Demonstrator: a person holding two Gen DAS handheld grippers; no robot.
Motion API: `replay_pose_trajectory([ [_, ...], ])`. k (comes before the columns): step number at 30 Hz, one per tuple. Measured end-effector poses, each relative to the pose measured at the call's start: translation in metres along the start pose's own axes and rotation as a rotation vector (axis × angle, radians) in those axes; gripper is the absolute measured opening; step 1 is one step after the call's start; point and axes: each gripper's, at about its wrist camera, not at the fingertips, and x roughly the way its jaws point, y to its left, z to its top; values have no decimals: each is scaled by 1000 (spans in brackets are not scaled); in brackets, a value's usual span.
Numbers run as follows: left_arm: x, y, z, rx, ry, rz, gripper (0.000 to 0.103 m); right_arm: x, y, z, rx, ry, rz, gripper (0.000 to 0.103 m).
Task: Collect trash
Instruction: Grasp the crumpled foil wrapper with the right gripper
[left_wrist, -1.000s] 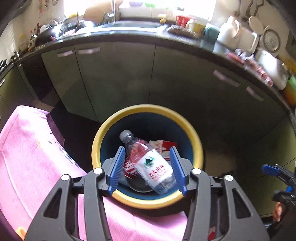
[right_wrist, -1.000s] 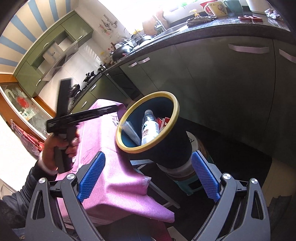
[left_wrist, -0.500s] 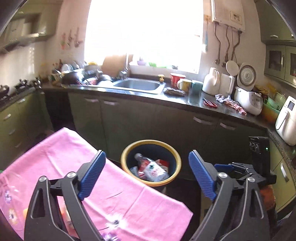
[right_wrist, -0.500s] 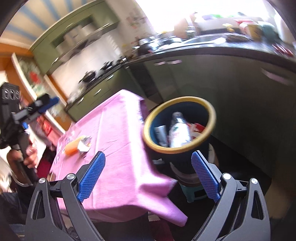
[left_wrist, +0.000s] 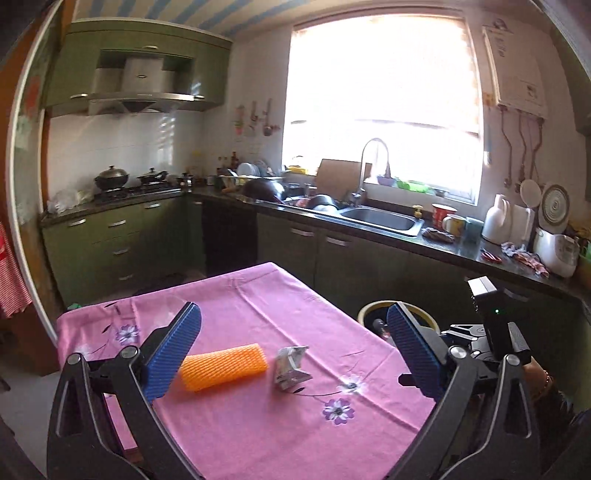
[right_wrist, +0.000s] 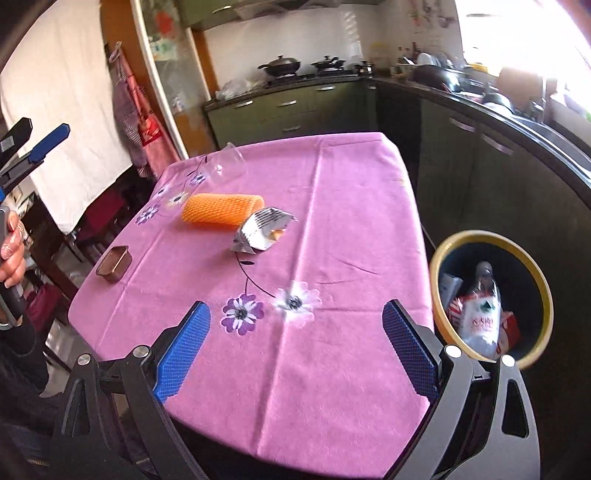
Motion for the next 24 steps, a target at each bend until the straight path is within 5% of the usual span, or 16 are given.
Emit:
replay_pose_trajectory([
  [11, -39, 85, -46, -168, 62, 237, 96, 109, 47, 62, -251, 114, 92, 94],
  [18, -47, 98, -66, -215, 99, 266, 96, 159, 68, 84, -501, 194, 145, 95],
  [24, -46, 99, -72, -228, 111, 267, 96, 182, 60, 94, -540, 290, 204, 95],
])
